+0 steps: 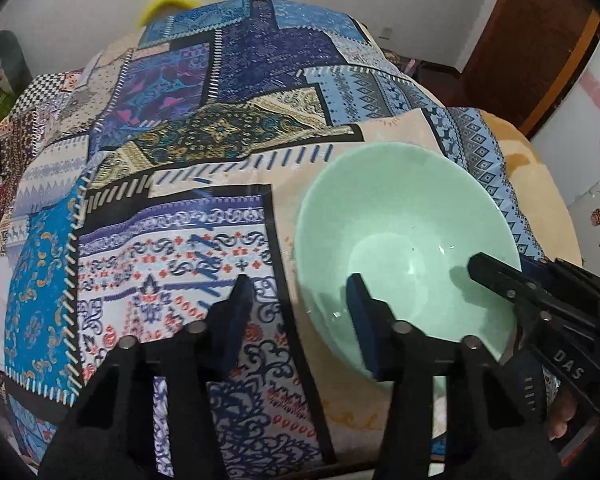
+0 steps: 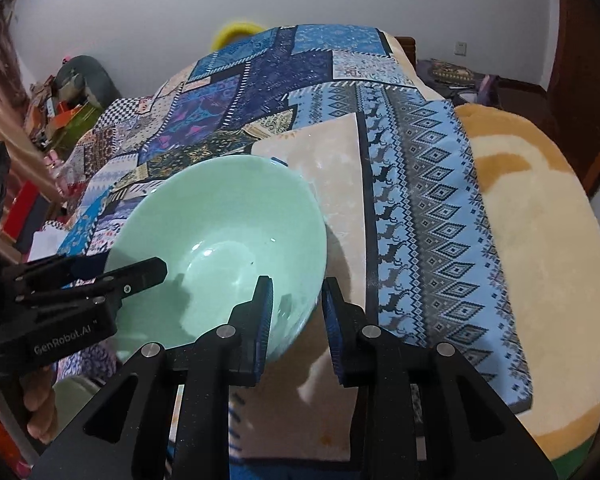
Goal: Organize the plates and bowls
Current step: 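Lift the pale green bowl and carry it over the nested bowls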
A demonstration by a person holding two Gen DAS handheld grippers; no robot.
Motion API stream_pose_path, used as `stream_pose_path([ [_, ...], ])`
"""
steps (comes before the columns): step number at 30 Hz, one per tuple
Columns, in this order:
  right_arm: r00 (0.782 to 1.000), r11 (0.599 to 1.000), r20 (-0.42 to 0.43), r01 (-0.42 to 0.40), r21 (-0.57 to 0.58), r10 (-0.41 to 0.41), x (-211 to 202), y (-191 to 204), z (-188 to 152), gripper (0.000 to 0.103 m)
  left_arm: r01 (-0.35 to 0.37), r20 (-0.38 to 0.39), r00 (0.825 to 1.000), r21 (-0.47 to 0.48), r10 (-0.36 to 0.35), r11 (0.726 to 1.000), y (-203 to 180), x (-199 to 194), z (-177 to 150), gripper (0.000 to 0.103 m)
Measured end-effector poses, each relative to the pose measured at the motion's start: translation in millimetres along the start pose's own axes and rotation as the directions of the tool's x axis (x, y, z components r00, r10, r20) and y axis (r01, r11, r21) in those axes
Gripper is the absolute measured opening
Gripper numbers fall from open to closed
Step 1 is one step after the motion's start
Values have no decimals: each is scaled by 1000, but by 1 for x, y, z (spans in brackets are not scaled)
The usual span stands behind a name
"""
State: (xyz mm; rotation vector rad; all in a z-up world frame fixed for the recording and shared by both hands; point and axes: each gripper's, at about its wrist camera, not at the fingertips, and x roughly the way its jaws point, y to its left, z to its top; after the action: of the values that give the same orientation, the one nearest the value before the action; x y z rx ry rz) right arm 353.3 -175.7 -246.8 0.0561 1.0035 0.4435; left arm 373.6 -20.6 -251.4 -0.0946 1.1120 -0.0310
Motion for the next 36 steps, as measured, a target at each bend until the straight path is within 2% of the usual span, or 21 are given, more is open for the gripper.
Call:
stream_pose_path([
  [2,1000,1000,-1,-4,-9,4,2,2,-1,20,12,-12,1000,4,-12,1000,-2,5,1,30],
  [6,1000,999,7,14,-36,-14,1,6,-3,19,39,-8,999,38,-39,999,-9,8,-1,16],
  [9,1000,1000,6,14,-26,-14,-1,5,-3,19,12,8,1000,54,-12,998,-13,7,-3,16],
  [17,999,999,30,20,-35,-19,-22,13,-8,19,19,24,999,57,-21,998,-15,-12,-11,16],
  [36,990,998,141,11,-56,-3,-100,52,-27,19,22,138,990,58,-30,998,-20,-118,-50,16],
])
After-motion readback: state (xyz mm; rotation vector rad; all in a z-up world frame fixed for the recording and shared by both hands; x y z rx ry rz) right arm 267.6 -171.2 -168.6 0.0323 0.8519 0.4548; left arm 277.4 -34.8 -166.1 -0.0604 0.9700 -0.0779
